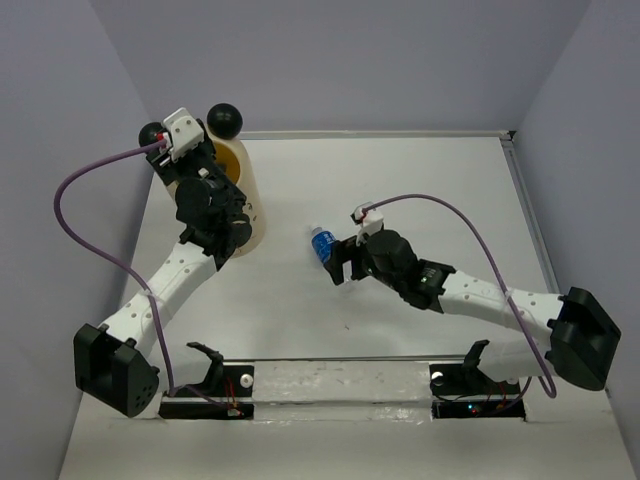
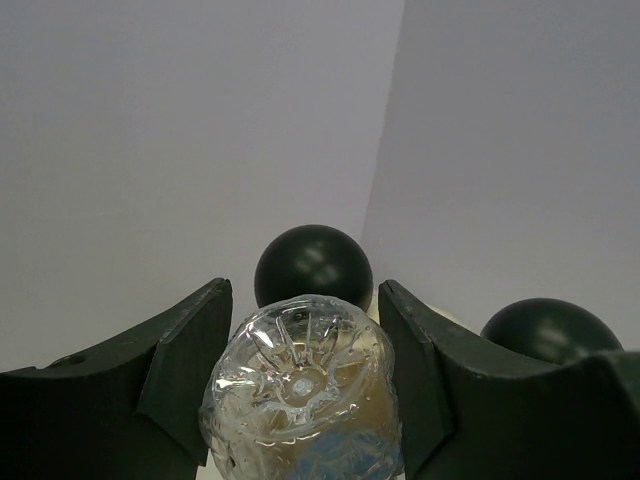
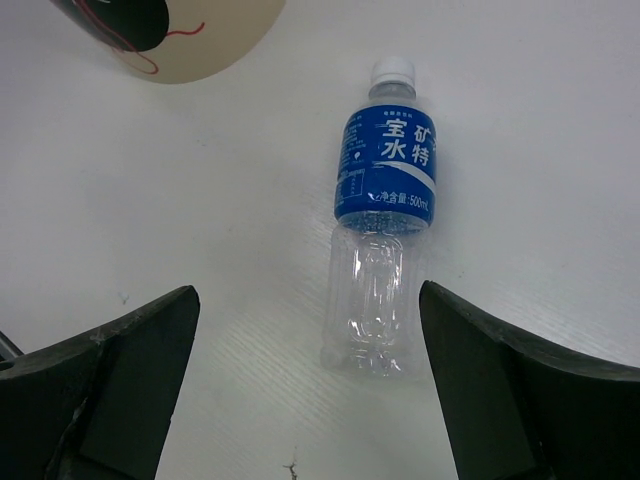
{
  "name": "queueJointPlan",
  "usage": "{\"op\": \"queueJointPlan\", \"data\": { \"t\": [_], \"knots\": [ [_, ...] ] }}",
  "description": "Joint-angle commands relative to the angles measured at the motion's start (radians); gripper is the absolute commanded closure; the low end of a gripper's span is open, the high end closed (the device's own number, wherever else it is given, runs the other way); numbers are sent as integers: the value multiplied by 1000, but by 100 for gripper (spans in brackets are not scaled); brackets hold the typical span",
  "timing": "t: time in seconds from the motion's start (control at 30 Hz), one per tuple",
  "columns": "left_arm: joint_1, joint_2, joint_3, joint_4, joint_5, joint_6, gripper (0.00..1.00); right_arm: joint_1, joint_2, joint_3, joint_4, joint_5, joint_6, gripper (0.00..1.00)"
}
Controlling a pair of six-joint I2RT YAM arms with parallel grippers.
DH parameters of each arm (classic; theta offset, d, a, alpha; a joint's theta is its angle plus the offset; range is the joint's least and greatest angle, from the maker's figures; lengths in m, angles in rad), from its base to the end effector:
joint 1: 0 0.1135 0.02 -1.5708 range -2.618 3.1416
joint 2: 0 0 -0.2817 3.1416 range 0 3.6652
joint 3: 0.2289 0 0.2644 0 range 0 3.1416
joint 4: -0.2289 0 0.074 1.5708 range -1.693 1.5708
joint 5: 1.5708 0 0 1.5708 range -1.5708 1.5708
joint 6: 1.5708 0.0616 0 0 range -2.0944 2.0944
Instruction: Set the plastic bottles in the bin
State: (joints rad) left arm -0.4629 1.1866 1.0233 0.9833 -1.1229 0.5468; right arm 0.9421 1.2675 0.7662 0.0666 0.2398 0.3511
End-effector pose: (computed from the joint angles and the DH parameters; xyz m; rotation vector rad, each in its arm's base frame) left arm 0.2457 -0.0606 0.4656 -0.6128 1.1053 0.4931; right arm 0.1953 0.2437 0.2548 -0.4430 1.9928 0.5869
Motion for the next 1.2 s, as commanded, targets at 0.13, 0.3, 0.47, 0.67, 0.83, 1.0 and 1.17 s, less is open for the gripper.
{"op": "queueJointPlan", "data": {
  "t": [0.13,0.3,0.47,0.67,0.83,1.0,1.17],
  "knots": [
    [3,-22,-12,8,9,-97,51,-100,146,122,-30,-19,-21,0],
    [3,-50,-6,-136,12,-194,3,-109,259,174,-103,-63,-24,0],
    [0,-93,76,-329,74,-319,1,-109,337,191,-114,-105,9,0],
    [-26,-169,146,-584,172,-479,1,-109,355,188,-126,-112,12,2],
    [-60,-222,245,-943,411,-731,1,-109,371,185,-142,-145,26,10],
    [-62,-324,158,-1170,785,-949,1,-109,375,176,-140,-135,35,35],
    [-63,-399,-11,-1232,1047,-1062,1,-109,279,124,-125,-129,38,56]
  ]
}}
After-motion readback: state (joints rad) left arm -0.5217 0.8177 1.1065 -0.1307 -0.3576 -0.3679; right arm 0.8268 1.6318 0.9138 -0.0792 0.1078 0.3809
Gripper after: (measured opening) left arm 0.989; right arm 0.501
